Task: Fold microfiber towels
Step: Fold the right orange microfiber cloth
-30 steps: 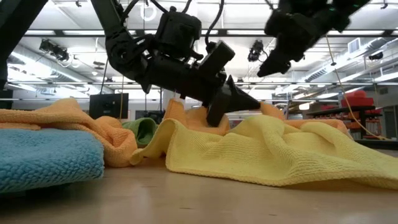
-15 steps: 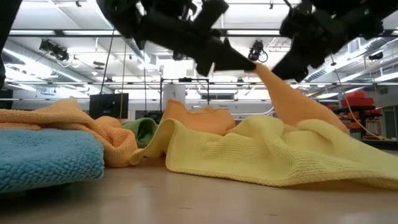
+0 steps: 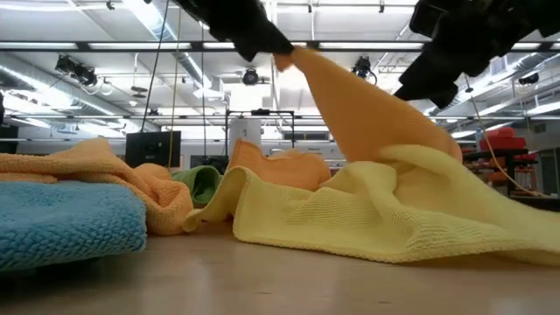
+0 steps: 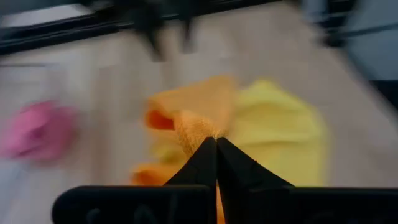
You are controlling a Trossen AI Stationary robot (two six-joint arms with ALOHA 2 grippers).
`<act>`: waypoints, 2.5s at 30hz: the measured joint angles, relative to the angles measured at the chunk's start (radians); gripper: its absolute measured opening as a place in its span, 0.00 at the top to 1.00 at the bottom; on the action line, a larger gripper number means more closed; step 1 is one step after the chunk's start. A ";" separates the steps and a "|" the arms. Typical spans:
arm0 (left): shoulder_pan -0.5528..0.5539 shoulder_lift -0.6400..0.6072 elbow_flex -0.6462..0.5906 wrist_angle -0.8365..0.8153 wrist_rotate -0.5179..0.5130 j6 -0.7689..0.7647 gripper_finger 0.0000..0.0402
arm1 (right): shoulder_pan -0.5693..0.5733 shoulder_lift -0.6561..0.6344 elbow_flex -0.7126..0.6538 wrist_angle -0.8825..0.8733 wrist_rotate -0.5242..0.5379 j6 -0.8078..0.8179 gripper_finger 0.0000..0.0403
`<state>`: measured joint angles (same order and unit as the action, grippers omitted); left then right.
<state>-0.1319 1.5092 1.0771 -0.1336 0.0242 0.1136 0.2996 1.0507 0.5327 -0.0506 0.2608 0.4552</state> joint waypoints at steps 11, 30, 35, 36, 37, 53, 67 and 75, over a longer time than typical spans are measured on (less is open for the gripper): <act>-0.190 0.022 -0.004 0.132 -0.269 -0.112 0.97 | 0.200 0.102 0.000 0.023 0.234 0.149 0.60; -0.458 0.035 -0.004 0.265 -1.298 -0.075 0.97 | 0.290 0.316 0.000 0.202 0.343 -0.002 0.60; -0.458 0.036 -0.004 0.279 -1.364 -0.074 0.97 | 0.280 0.348 0.000 0.225 0.343 -0.033 0.60; -0.451 0.036 -0.005 0.305 -1.363 -0.068 0.97 | 0.278 0.350 0.000 0.225 0.344 -0.033 0.60; -0.443 0.036 -0.005 0.347 -1.362 -0.052 0.98 | 0.278 0.350 0.000 0.225 0.349 -0.033 0.60; -0.228 0.036 -0.002 1.071 -0.810 0.307 0.98 | 0.334 0.201 0.000 0.005 0.363 0.056 0.60; -0.150 0.036 -0.002 1.070 -0.438 -0.027 0.96 | 0.373 0.118 0.000 -0.048 0.363 0.065 0.60; -0.177 0.036 -0.002 0.697 -0.214 -0.206 0.95 | 0.373 0.109 0.000 -0.083 0.360 0.065 0.60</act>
<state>-0.3094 1.5448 1.0752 0.5634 -0.1903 -0.0919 0.6727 1.1594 0.5327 -0.1341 0.6207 0.5198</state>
